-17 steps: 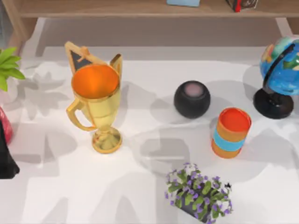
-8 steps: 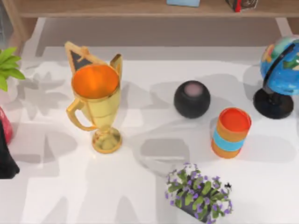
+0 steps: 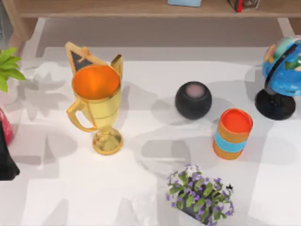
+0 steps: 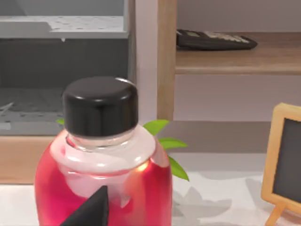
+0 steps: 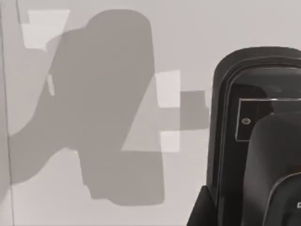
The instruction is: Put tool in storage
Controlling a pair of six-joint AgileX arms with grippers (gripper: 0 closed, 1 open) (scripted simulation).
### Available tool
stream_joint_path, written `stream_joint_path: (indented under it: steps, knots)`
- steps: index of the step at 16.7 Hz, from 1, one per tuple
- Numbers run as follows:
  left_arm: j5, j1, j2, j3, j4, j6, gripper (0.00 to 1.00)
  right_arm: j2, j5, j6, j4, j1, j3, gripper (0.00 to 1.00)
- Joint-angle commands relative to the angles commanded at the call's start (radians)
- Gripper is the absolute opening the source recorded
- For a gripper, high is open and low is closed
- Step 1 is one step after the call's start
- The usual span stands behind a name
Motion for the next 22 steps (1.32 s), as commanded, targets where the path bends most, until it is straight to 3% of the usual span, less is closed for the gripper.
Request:
stream_joint_path:
  steps: [6,16,22]
  knots:
    - [0.0,0.0,0.0,0.0,0.0,0.0,1.0,0.142,-0.008,0.046,-0.114,-0.012,0.113,0.0]
    - [0.0,0.0,0.0,0.0,0.0,0.0,1.0,0.147,-0.049,-0.004,-0.095,-0.017,0.099,0.0]
    - [0.0,0.0,0.0,0.0,0.0,0.0,1.0,0.132,-0.01,0.044,-0.066,-0.012,0.055,0.0]
